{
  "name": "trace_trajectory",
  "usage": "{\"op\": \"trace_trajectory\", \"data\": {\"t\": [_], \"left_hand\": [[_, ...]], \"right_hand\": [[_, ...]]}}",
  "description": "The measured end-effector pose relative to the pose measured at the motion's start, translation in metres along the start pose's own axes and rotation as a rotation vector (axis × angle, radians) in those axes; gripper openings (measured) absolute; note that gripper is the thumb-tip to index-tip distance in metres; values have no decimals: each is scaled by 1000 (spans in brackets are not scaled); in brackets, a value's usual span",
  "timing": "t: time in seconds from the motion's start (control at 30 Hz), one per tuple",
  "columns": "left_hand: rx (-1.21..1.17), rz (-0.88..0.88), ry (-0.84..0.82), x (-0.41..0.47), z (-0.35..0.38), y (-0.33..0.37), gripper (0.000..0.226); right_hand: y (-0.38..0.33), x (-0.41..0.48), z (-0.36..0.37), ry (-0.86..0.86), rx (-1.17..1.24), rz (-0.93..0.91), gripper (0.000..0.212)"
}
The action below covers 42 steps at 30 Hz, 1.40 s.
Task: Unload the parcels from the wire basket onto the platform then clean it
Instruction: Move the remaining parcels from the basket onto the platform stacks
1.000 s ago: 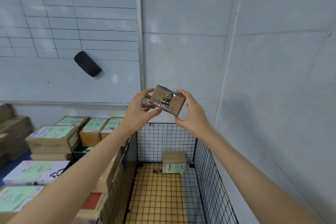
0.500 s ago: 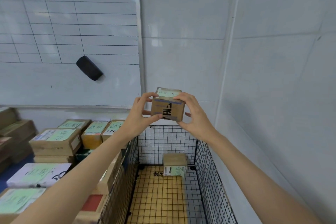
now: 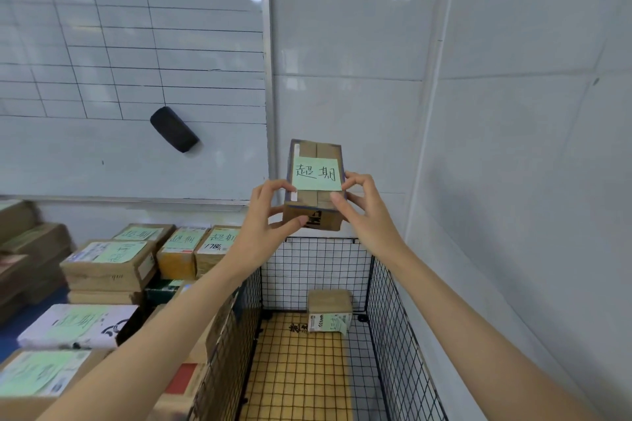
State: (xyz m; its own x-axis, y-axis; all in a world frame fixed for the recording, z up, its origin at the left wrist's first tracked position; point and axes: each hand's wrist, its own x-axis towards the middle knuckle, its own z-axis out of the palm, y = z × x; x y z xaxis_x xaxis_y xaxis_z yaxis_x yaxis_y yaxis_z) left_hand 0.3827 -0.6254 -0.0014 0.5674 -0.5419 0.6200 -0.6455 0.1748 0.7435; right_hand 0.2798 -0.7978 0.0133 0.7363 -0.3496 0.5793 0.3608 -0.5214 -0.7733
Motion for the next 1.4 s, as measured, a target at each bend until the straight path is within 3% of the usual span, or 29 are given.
{"op": "trace_trajectory", "data": {"t": [0.17, 0.53, 0.67, 0.8, 1.03, 1.27, 1.4], "left_hand": [[-5, 10, 9, -10, -1, 0, 39], [75, -25, 152, -46, -34, 3, 41], [49, -112, 168, -54, -58, 3, 36], [33, -121, 198, -57, -88, -3, 28], [55, -162, 219, -70, -156, -19, 57], [81, -285, 230, -92, -231, -50, 53], [58, -345, 217, -110, -271, -77, 52]], "right_hand": [[-2, -1, 8, 67, -16, 16, 42], [-6, 4, 52, -130, 14, 131, 47], [-13, 5, 81, -176, 57, 108, 46], [-20, 8, 111, -192, 49, 55, 56], [-33, 9, 175, -266, 37, 69, 74], [-37, 14, 251, -329, -44, 127, 79], [-35, 17, 289, -437, -111, 189, 72]]}}
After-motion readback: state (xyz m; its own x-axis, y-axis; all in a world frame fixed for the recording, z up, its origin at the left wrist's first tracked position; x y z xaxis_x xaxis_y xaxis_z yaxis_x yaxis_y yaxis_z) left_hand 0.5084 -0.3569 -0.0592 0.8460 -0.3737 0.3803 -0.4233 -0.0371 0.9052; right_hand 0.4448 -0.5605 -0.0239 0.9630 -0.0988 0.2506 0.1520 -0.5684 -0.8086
